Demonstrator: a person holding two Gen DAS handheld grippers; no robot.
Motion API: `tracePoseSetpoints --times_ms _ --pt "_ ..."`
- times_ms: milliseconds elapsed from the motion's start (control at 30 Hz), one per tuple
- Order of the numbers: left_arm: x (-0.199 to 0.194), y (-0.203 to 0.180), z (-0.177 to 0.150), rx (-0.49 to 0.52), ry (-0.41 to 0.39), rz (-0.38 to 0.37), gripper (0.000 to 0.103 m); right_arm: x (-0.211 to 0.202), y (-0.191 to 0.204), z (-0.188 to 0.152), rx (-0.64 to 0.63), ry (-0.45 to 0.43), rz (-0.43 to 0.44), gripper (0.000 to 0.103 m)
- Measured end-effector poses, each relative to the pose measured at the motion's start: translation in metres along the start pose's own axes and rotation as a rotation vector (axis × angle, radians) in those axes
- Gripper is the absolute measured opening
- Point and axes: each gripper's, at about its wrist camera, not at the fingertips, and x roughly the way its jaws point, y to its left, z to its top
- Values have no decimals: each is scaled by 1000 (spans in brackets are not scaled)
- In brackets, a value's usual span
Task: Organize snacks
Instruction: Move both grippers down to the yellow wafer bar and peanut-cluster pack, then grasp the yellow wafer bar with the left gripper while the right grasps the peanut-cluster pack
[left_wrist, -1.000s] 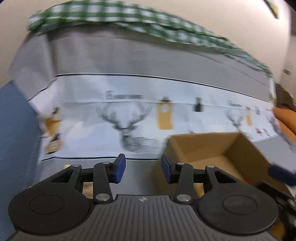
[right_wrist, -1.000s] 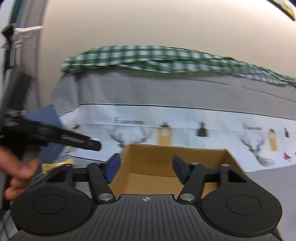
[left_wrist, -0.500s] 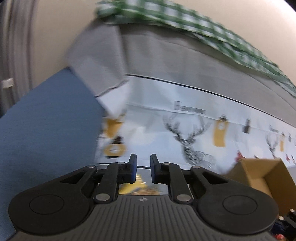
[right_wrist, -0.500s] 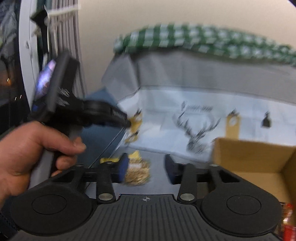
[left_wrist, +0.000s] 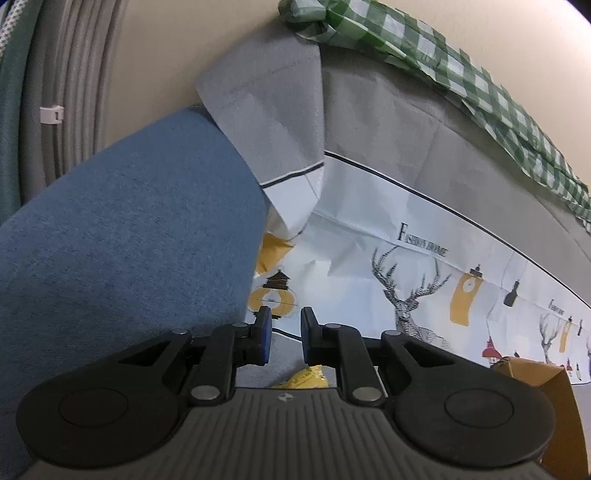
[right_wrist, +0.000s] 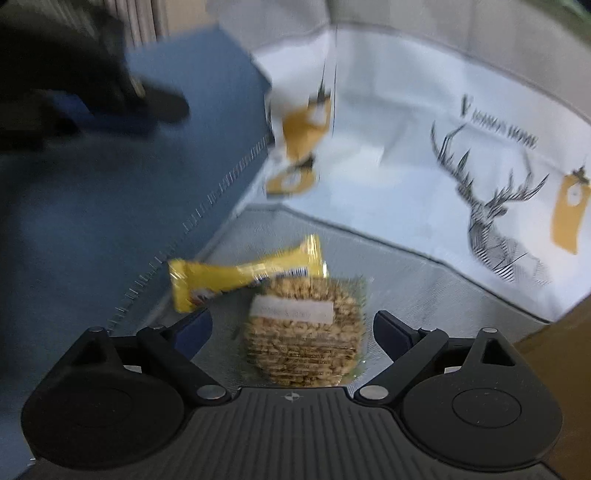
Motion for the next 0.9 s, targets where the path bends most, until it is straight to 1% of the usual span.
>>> tracePoseSetpoints --times_ms 67,167,200,233,300,367,433,500,567,600,700,733,767,833,900 --pt "4 -5 -1 15 7 -20 17 14 1 -4 -11 41 -35 94" --pt "10 -14 -5 50 33 -45 21 7 0 -10 5 16 -20 85" --pt "12 -18 -7 63 44 -47 28 2 0 -13 3 1 -19 81" --pt "15 -21 -9 81 57 -47 39 -5 -1 -17 2 -11 -21 80" --pt "19 -28 -14 119 76 -42 44 -23 -2 -30 8 -28 -32 80" --pt "24 -32 -19 157 94 -41 45 -46 -2 -46 13 -44 -41 80" --pt "30 -37 -23 193 117 -36 54 -69 -2 -65 5 -52 -37 80" --pt "38 -41 -29 235 148 -18 60 -90 -2 -86 -8 -47 -13 80" --pt "47 -48 -37 295 181 15 60 -108 -1 -108 -17 -25 36 80" --pt "51 -53 -41 324 196 34 62 -116 0 -119 -21 -15 64 80" --pt "60 -63 -56 419 225 68 72 -132 1 -142 -42 -1 127 80" --pt "64 -67 -61 449 228 88 76 -133 2 -146 -48 -1 136 80" --pt "68 -69 -66 478 229 111 77 -132 2 -148 -53 -13 142 80" --pt "78 -71 -73 522 240 145 78 -123 5 -150 -70 -27 135 80" --pt "91 -71 -80 557 269 161 78 -116 7 -148 -35 -10 114 80"
